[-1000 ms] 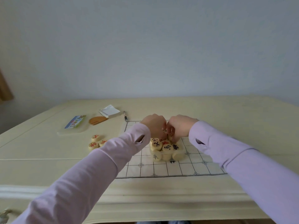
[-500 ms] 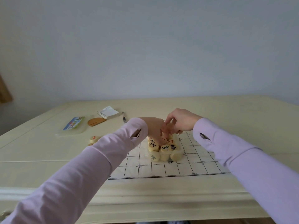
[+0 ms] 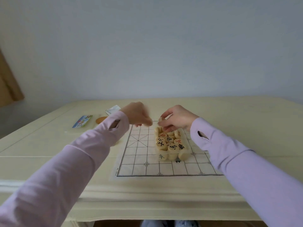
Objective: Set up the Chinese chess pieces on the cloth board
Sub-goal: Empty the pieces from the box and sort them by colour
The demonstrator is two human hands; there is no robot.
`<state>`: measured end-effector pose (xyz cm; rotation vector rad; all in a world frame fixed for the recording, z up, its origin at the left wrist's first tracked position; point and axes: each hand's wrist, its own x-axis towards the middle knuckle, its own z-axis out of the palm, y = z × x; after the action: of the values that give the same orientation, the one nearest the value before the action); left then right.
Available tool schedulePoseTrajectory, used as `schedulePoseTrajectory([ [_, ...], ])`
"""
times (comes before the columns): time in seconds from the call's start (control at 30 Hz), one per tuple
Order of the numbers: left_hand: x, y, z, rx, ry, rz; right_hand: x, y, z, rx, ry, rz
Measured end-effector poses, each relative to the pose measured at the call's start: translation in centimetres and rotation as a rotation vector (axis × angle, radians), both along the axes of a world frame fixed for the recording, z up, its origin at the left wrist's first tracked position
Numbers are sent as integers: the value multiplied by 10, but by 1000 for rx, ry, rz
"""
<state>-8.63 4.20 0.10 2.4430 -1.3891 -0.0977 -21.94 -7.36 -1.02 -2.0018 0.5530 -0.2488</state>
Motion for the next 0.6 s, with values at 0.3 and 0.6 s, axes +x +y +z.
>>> schedulePoseTrajectory([
  [0.3,44,84,-23,80,59,322,55,86,-12,42,140,261],
  [0.6,67,123,-34,228,139,423,113,110,-34,-461,192,162],
])
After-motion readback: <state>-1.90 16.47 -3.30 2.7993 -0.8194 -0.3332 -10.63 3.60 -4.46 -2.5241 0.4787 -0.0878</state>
